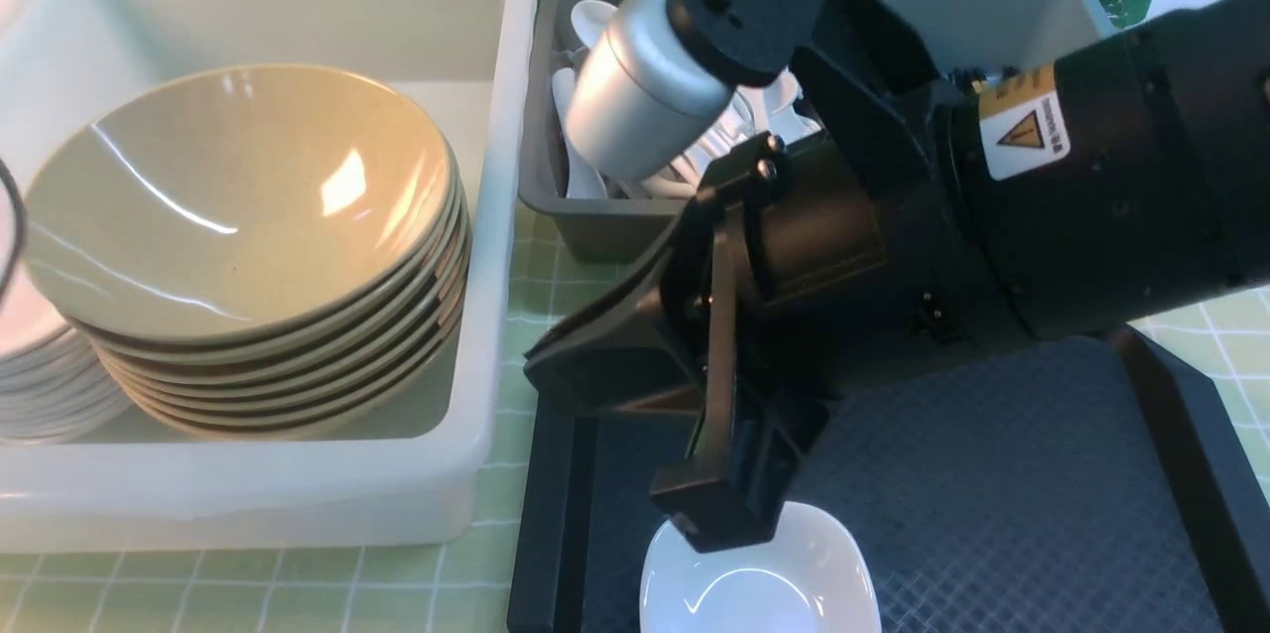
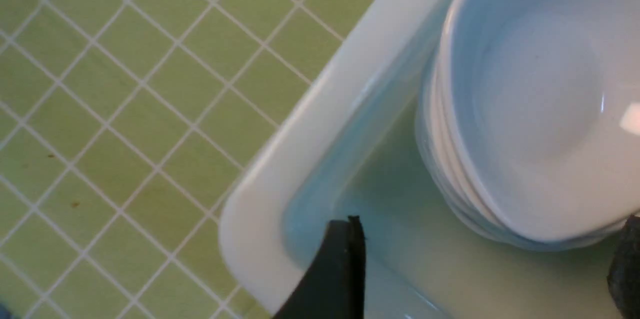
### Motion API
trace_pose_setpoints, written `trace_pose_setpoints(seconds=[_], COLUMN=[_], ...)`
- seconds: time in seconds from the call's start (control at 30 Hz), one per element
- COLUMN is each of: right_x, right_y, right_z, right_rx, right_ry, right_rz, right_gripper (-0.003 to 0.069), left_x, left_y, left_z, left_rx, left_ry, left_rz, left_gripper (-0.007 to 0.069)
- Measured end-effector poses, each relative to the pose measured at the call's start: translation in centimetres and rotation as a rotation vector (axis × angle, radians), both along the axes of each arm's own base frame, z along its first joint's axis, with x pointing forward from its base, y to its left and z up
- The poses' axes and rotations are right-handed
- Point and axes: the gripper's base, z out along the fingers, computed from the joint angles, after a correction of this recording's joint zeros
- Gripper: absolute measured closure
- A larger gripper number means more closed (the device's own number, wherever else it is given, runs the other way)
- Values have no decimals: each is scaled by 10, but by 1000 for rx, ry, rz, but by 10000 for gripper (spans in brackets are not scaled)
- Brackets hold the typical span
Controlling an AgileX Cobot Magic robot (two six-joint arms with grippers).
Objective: On green table put chopsticks spoon bowls plates into blue grey white boxes.
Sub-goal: 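Grasp the small white bowl on the black tray by its rim with the left gripper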
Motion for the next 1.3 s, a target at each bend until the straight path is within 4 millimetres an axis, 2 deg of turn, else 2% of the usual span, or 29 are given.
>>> trace_pose_setpoints(seconds=[0.13,0.23,0.3,0.33,0.37,0.47,0.57,0.6,0.63,0.7,0.83,0.9,0.93,1.0,1.03,1.07,1.23,1.3], right_x=[2,5,9,13,12,10,1,-5,-7,-18,-29,-34,-35,-40,-41,-43,-46,-47], right_y=[-6,-16,-33,-46,-47,-72,-84,-89,-91,-98,-105,-107,-108,-110,-110,-111,-112,-112], right_z=[2,6,13,17,17,19,13,7,6,-2,-4,-2,-1,-1,-1,-2,-4,-4], right_rx=[-3,-1,0,-2,-4,-14,-24,-31,-33,-39,-39,-38,-39,-48,-53,-63,-87,-91], right_ry=[2,-5,-21,-32,-31,-45,-52,-56,-56,-53,-58,-60,-59,-42,-37,-27,-2,2], right_rz=[-12,-38,-81,-118,-116,-177,-193,-190,-189,-188,-178,-169,-168,-154,-148,-137,-114,-110], right_gripper=[612,612,612,612,612,612,612,612,612,611,604,601,601,599,599,596,589,587], left_x=[-7,-10,-11,-13,-13,-16,-21,-24,-25,-28,-23,-16,-15,-5,-3,3,27,34], left_y=[2,-7,-29,-47,-50,-109,-152,-175,-181,-220,-266,-288,-288,-307,-310,-317,-338,-345], left_z=[26,41,52,56,57,62,56,49,47,29,-6,-30,-32,-61,-64,-77,-107,-113], left_rx=[32,29,9,-23,-28,-152,-262,-330,-348,-422,-429,-389,-384,-313,-302,-275,-231,-222], left_ry=[6,2,-26,-51,-54,-113,-121,-109,-106,-49,82,164,174,253,261,297,366,375], left_rz=[45,-38,-208,-342,-365,-767,-1045,-1165,-1193,-1334,-1418,-1446,-1444,-1475,-1479,-1488,-1536,-1570], left_gripper=[-38,-36,-20,-16,-12,37,69,74,74,87,87,87,87,85,85,85,84,84])
